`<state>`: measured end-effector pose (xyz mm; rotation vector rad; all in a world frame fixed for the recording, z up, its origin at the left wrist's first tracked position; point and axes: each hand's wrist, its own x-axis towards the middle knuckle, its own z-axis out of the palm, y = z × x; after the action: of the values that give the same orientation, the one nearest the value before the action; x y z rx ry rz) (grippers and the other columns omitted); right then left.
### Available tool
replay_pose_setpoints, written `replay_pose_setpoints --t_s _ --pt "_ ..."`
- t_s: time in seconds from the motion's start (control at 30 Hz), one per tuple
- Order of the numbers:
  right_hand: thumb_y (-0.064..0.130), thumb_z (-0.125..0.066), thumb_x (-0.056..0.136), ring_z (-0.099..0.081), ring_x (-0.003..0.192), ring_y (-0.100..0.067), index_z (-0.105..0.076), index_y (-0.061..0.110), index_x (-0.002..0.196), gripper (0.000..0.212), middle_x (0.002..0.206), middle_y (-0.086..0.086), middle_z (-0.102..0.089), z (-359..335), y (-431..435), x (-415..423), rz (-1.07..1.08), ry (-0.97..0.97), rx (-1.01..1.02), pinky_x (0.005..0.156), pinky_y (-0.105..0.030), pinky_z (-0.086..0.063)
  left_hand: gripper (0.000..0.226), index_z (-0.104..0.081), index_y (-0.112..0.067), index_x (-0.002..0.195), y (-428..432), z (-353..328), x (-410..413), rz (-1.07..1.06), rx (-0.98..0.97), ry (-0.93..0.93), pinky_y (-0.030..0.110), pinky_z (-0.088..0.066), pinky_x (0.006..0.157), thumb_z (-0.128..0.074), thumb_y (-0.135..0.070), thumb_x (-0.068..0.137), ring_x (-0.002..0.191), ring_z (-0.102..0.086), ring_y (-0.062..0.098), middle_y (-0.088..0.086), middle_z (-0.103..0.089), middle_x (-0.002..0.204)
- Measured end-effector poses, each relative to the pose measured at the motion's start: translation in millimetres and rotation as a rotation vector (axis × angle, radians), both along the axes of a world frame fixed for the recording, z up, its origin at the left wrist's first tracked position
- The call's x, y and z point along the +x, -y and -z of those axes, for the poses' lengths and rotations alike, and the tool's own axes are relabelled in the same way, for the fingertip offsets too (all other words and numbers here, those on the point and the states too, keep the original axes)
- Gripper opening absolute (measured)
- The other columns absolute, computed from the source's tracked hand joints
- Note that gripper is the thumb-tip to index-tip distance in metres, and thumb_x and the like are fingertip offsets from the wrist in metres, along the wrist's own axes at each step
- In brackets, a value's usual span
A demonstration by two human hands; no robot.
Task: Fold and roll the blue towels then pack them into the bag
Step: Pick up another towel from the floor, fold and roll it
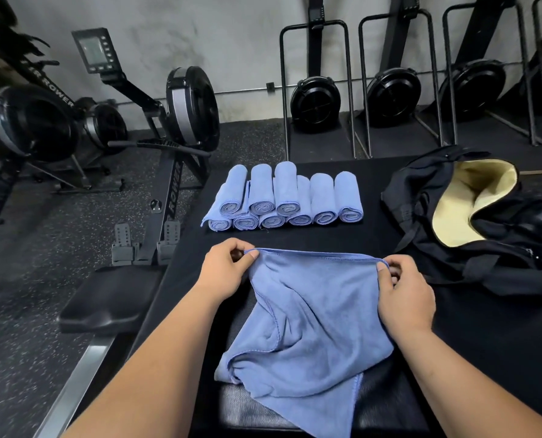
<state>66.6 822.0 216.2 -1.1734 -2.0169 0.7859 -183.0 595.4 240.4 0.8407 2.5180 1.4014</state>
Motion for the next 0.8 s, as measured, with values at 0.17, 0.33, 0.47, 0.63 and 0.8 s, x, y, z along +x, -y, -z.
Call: replay_pose_setpoints --t_s 0.17,0.33,0.47,0.63,0.8 --pt "0.033 -0.075 0.095 -0.068 0.081 -0.013 -0.070 0.031 0.110 0.016 0.079 0.012 -0.076 -9.8 -7.0 9.5 -0.109 -0.159 -0.226 0.088 -0.041 -0.056 0.022 -0.067 -0.017 0.083 18.2 -35.7 8.9 0.091 0.009 0.019 0.025 -0.049 0.073 -0.081 -0.031 0.093 0.069 -0.058 0.008 -0.002 -0.070 0.079" --pt "0.019 -0.079 0.093 -0.072 0.090 -0.016 -0.078 0.021 0.109 0.016 0.089 0.000 -0.080 -43.1 -20.6 23.8 -0.272 -0.298 -0.402 0.102 -0.043 -0.056 0.026 -0.068 -0.017 0.075 44.0 -81.3 15.6 0.212 -0.122 0.032 0.028 -0.042 0.066 -0.089 -0.029 0.085 0.065 -0.052 0.010 -0.002 -0.065 0.070" --pt "0.013 -0.078 0.094 -0.073 0.087 -0.013 -0.078 0.014 0.103 0.009 0.091 -0.003 -0.080 -86.9 -23.0 29.7 -0.344 -0.329 -0.345 0.090 -0.026 -0.057 0.020 -0.072 -0.020 0.077 60.8 -111.2 20.1 0.255 -0.208 -0.042 0.033 -0.049 0.072 -0.089 -0.028 0.085 0.068 -0.056 0.011 0.002 -0.070 0.075" --pt "0.020 -0.076 0.097 -0.073 0.083 -0.012 -0.078 0.019 0.100 0.004 0.089 0.003 -0.081 -142.3 -20.9 45.3 -0.401 -0.358 -0.251 0.087 -0.032 -0.056 0.016 -0.070 -0.018 0.085 73.0 -154.6 45.5 0.162 -0.117 -0.180 0.037 -0.052 0.077 -0.077 -0.028 0.096 0.071 -0.057 0.011 0.007 -0.074 0.083" --pt "0.022 -0.076 0.096 -0.069 0.078 0.002 -0.077 0.013 0.109 0.016 0.096 -0.001 -0.079 -206.5 -20.6 59.1 -0.425 -0.451 -0.151 0.084 -0.022 -0.053 0.015 -0.069 -0.024 0.087 79.7 -211.1 77.5 0.123 0.078 -0.270 0.031 -0.050 0.073 -0.067 -0.024 0.103 0.071 -0.058 0.006 -0.005 -0.071 0.081"
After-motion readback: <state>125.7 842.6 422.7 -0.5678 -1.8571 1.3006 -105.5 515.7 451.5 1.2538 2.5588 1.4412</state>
